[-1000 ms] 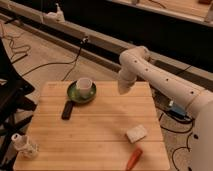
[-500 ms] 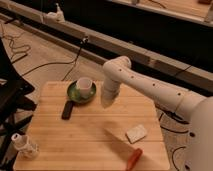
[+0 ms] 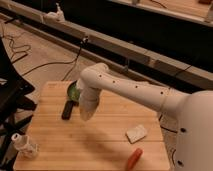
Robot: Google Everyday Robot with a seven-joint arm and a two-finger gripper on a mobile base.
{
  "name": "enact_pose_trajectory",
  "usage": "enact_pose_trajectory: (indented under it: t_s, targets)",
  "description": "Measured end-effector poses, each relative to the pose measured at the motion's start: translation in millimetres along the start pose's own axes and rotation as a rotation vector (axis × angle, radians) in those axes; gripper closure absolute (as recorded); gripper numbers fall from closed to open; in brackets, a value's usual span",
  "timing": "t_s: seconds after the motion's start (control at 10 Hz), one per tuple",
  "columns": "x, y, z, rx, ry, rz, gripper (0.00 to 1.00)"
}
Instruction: Knock the bottle over
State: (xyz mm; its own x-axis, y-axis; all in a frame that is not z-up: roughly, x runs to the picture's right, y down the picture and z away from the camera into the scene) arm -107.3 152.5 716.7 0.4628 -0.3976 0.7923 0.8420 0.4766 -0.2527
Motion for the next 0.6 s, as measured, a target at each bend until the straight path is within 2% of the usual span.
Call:
enact_pose_trajectory:
  t_s: [0.1, 0.6]
  targets:
    - [-7.8, -1.7, 0.9, -0.003, -0.009, -0.022, 1.0]
    - [-7.6, -1.7, 0.8, -0.003, -0.009, -0.021, 1.0]
